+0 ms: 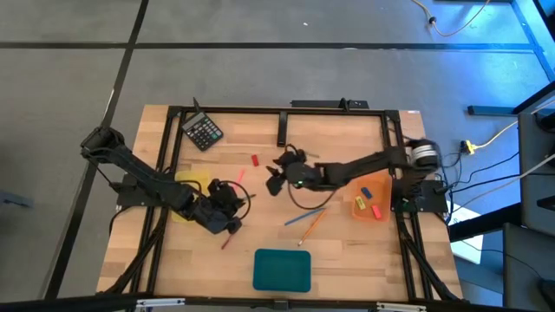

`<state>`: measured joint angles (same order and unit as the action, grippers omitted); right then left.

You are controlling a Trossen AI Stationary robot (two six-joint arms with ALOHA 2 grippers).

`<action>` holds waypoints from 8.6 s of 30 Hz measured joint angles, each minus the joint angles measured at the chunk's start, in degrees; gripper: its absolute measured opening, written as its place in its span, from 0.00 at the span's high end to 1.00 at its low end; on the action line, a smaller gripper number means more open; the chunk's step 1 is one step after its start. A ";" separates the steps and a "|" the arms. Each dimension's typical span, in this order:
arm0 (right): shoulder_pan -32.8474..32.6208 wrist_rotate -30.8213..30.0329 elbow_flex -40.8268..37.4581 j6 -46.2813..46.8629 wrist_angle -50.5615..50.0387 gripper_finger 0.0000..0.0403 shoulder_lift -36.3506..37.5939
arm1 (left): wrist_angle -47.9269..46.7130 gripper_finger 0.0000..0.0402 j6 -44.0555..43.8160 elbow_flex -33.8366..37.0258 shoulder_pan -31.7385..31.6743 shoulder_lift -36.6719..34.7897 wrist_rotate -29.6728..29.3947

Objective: Sort crayons/erasers/pens/pencils in bins
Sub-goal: Put the red eraser into the orange bin

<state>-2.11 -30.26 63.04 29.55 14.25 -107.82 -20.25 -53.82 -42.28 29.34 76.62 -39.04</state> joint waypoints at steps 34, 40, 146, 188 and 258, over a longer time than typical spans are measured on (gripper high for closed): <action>11.08 16.22 33.52 0.19 -29.00 0.59 -27.46 | -0.06 0.90 1.86 0.00 0.29 -0.02 -7.39; 11.65 18.26 33.60 -1.28 -30.09 0.70 -28.01 | -0.27 0.90 3.38 0.00 0.29 -0.01 -7.41; 4.96 35.80 3.23 34.64 -89.67 0.34 39.49 | -38.30 0.66 28.30 -42.32 -58.90 -9.83 44.19; 4.20 32.28 3.17 1.44 -24.77 0.34 15.47 | -42.77 0.66 38.37 -43.08 -50.45 -9.56 36.71; 16.64 37.08 56.86 -23.71 -77.99 0.98 -17.01 | -26.45 0.66 40.37 -21.84 -55.88 -5.55 35.32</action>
<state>14.53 6.82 119.90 5.84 -63.74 -124.83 -46.71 -13.46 -64.12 -26.55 71.07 -3.73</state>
